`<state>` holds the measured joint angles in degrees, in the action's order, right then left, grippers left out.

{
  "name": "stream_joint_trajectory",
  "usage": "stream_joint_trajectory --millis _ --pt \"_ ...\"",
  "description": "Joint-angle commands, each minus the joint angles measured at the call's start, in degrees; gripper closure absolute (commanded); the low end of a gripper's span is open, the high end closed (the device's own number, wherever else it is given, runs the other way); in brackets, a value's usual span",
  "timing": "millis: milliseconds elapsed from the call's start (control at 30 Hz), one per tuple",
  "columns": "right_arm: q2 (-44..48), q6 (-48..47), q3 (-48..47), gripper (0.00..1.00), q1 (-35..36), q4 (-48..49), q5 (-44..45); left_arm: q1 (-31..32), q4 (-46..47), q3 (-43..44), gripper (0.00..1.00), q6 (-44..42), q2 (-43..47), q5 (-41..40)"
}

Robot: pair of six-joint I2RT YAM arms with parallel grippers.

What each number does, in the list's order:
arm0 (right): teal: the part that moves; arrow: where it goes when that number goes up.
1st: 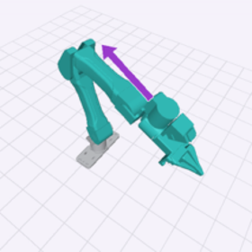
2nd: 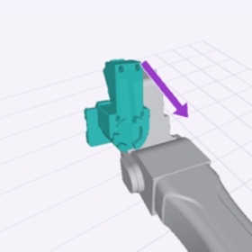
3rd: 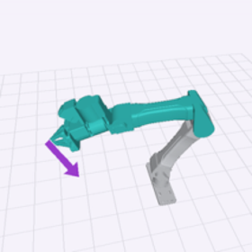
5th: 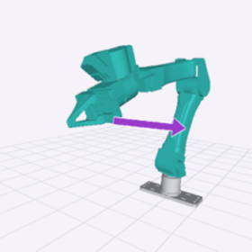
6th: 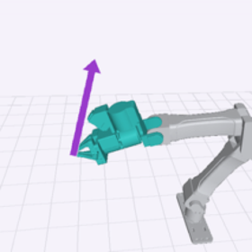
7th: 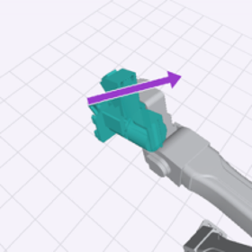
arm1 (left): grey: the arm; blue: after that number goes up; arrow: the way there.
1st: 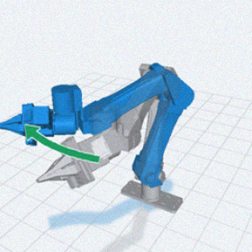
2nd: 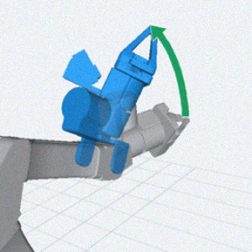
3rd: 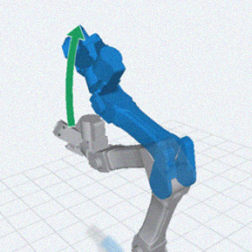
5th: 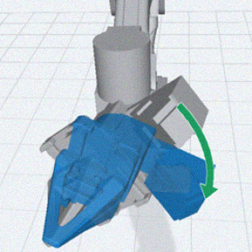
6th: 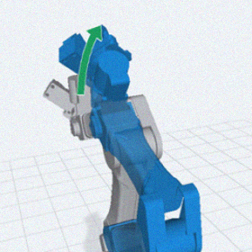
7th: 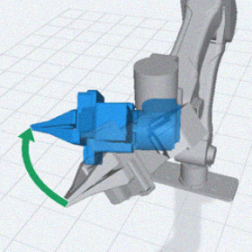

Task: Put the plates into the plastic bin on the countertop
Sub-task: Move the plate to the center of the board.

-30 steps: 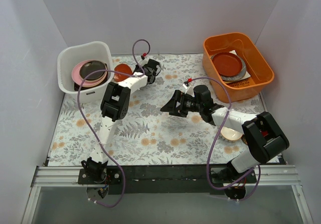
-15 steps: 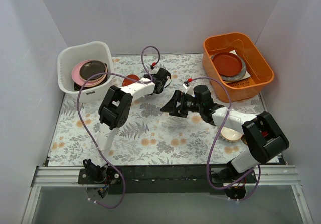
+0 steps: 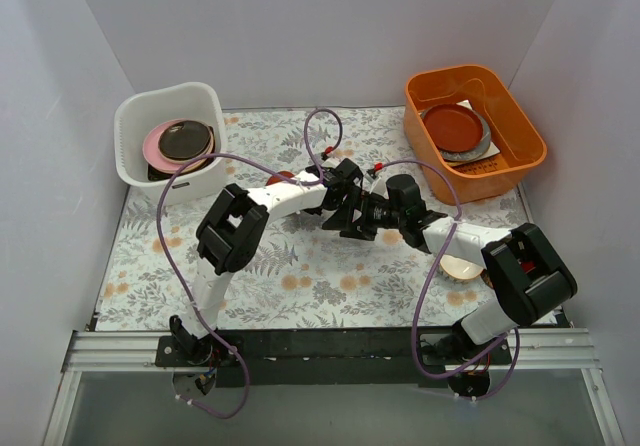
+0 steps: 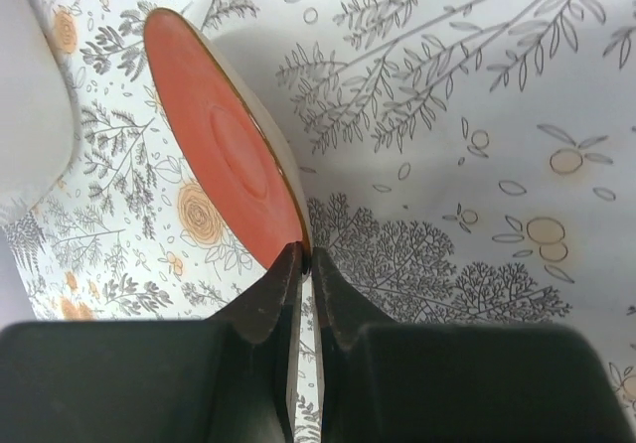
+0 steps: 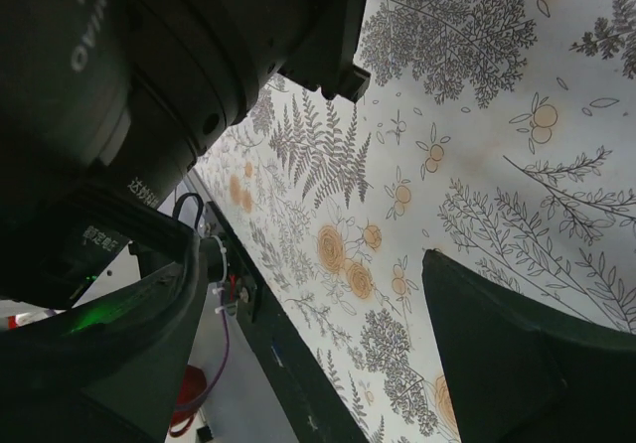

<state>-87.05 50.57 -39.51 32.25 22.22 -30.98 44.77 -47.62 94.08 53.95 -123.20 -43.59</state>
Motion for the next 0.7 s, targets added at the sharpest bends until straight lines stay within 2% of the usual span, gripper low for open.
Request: stream_joint_trajectory --millis 0,67,133,233,300,533,633,667 --pt "1.97 -0.38 0.66 0.04 -0.26 0.37 -0.75 0.58 -3.36 -1.27 0.96 1.42 2.79 -0.87" --pt "2.05 -0.29 0.83 0.04 -0.17 0.46 -0.75 0.67 -3.27 -1.10 0.94 1.16 2.44 -1.23" --pt "2.14 -0.38 0.92 0.04 -0.17 0.46 -0.75 0.67 -3.27 -0.83 0.86 0.80 2.17 -1.23" --pt "1.97 -0.29 0.83 0.04 -0.17 0.46 -0.83 0.75 -2.93 -0.13 0.66 0.02 2.08 0.17" --pt "1.79 -0.21 0.75 0.04 -0.26 0.55 -0.92 0.75 -1.52 -0.30 0.60 -0.69 2.26 0.79" --pt "1.88 -0.47 0.83 0.04 -0.26 0.55 -1.10 0.75 -1.60 0.92 0.55 1.68 3.92 2.71" --pt "1.62 -0.47 0.92 0.04 -0.26 0.63 -1.10 0.67 -1.52 1.19 0.44 4.74 8.05 5.87" --pt "1.53 -0.47 0.84 0.04 -0.26 0.72 -1.18 0.49 -1.25 0.93 0.35 5.89 11.11 7.02"
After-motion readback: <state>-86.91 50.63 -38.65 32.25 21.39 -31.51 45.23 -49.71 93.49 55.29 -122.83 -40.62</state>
